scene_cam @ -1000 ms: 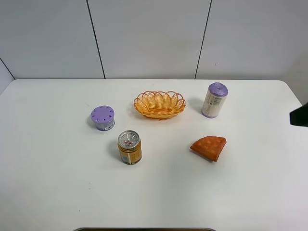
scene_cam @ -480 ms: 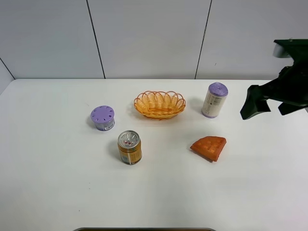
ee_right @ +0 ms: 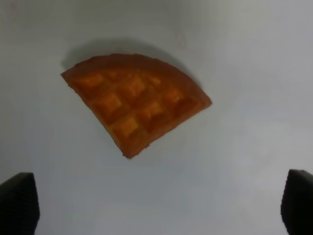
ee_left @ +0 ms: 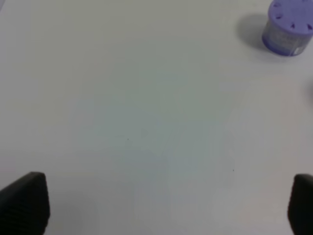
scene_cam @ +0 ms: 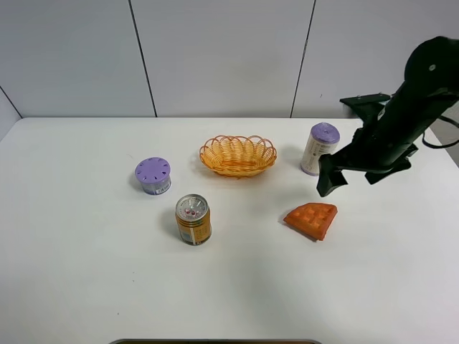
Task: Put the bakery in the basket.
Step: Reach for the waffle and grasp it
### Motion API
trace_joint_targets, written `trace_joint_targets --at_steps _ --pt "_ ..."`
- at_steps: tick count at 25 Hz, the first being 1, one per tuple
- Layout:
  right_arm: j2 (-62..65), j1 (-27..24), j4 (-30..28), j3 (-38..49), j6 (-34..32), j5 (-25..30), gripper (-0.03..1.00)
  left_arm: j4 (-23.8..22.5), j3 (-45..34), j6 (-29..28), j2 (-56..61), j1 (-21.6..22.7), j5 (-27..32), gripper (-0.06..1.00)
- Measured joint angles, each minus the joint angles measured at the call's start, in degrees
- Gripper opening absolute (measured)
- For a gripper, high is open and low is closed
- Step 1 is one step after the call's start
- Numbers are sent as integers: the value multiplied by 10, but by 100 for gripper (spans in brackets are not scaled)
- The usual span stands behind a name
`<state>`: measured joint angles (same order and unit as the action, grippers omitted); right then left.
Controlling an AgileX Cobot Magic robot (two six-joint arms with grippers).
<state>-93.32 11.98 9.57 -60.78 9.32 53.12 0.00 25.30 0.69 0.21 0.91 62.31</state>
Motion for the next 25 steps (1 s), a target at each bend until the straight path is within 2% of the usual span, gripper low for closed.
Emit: trace_joint_targets --at_steps 8,25 --pt "-76 29 -2 0 1 -30 99 0 0 0 0 0 0 99" --pt "-135 30 -2 0 38 -66 99 0 0 0 0 0 0 99"
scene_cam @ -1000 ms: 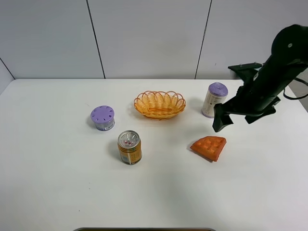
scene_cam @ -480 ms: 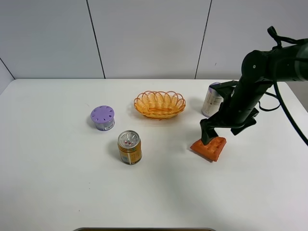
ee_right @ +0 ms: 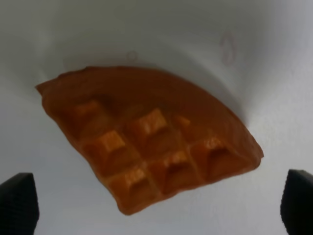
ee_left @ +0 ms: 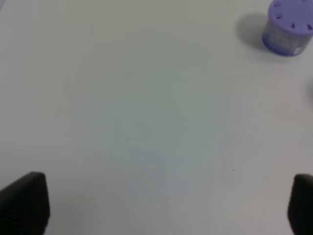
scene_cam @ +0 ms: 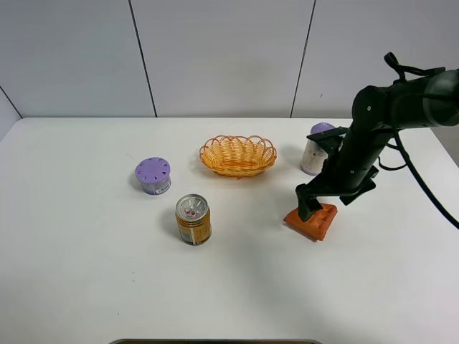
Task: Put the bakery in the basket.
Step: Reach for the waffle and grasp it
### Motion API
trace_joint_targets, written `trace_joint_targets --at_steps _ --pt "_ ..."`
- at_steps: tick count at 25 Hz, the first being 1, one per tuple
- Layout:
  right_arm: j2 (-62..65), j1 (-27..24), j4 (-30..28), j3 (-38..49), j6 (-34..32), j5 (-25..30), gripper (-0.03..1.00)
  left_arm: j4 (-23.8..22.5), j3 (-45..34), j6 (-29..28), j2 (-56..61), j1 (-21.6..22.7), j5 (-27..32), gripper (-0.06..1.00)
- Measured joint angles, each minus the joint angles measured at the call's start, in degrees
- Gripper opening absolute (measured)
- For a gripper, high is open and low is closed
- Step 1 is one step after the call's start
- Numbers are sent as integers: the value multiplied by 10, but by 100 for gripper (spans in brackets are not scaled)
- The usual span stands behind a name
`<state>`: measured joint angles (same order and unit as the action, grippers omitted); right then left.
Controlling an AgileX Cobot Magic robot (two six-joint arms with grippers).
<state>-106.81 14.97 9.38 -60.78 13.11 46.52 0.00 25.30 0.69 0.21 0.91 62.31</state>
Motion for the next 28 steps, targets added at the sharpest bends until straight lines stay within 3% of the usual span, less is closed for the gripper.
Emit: trace_joint_targets --at_steps 28 --pt "-61 10 0 0 39 -37 99 0 0 0 0 0 0 99"
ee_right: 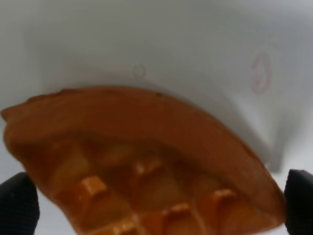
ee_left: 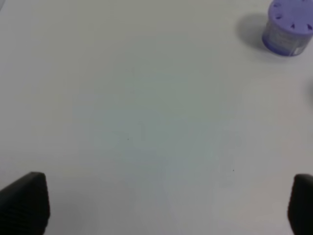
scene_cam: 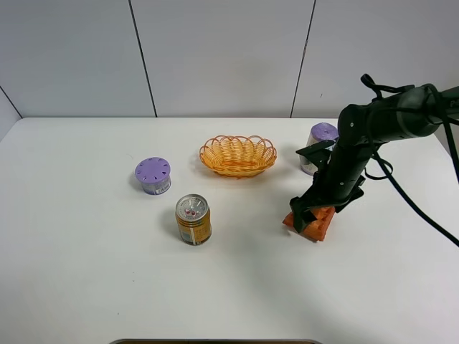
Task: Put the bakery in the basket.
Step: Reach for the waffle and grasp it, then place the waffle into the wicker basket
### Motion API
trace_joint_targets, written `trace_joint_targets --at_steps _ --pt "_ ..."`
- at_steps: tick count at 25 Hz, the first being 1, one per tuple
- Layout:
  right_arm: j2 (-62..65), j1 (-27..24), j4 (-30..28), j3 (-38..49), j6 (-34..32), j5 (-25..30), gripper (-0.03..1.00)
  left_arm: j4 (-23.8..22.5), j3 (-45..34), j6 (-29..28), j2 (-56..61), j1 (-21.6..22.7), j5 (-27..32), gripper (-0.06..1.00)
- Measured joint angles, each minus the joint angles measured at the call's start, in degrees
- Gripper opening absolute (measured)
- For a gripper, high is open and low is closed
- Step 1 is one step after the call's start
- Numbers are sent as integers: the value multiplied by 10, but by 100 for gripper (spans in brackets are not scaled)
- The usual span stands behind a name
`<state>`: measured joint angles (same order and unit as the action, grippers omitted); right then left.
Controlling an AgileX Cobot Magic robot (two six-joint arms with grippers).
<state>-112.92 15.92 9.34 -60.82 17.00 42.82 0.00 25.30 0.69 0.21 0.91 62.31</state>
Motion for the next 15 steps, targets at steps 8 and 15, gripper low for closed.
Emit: trace_joint_targets --at_steps 8,15 --pt "-19 0 0 0 0 -1 95 0 0 0 0 0 0 99" --pt "-19 0 1 0 0 -1 82 0 0 0 0 0 0 99"
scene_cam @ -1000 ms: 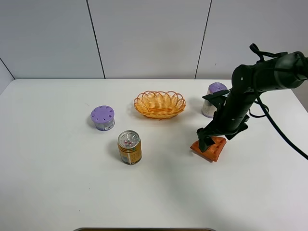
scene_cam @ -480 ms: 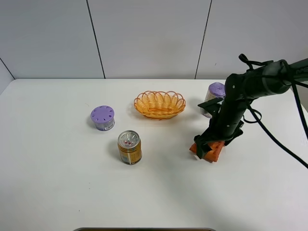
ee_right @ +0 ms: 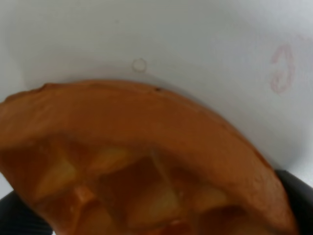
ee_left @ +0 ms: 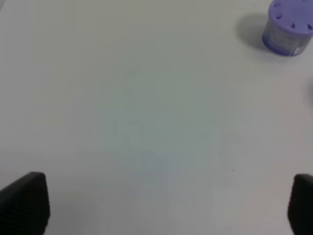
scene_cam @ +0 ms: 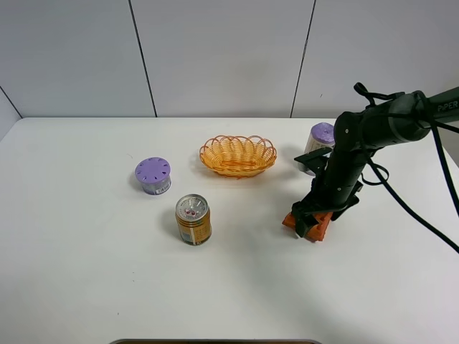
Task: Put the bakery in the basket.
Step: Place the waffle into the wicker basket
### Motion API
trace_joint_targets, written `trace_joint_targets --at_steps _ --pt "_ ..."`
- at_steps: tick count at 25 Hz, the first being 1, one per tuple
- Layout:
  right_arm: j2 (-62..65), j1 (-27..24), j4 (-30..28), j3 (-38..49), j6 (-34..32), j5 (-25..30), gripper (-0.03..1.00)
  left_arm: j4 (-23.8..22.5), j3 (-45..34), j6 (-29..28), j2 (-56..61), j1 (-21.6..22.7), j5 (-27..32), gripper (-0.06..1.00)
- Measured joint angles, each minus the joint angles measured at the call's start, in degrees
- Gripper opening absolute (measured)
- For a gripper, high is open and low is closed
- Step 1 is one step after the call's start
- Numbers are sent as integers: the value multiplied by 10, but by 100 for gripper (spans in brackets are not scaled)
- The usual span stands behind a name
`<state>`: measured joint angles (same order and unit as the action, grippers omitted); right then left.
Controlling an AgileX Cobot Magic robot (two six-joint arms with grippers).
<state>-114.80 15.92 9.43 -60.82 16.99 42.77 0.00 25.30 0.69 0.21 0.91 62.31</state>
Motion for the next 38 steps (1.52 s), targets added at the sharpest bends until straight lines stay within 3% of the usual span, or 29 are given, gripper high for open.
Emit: trace_joint_targets --at_steps 19,34,38 --pt "4 1 0 0 0 -1 82 0 0 0 0 0 0 99" --pt "127 1 24 -1 0 16 82 0 0 0 0 0 0 99" --pt "137 1 30 -38 0 39 82 0 0 0 0 0 0 99"
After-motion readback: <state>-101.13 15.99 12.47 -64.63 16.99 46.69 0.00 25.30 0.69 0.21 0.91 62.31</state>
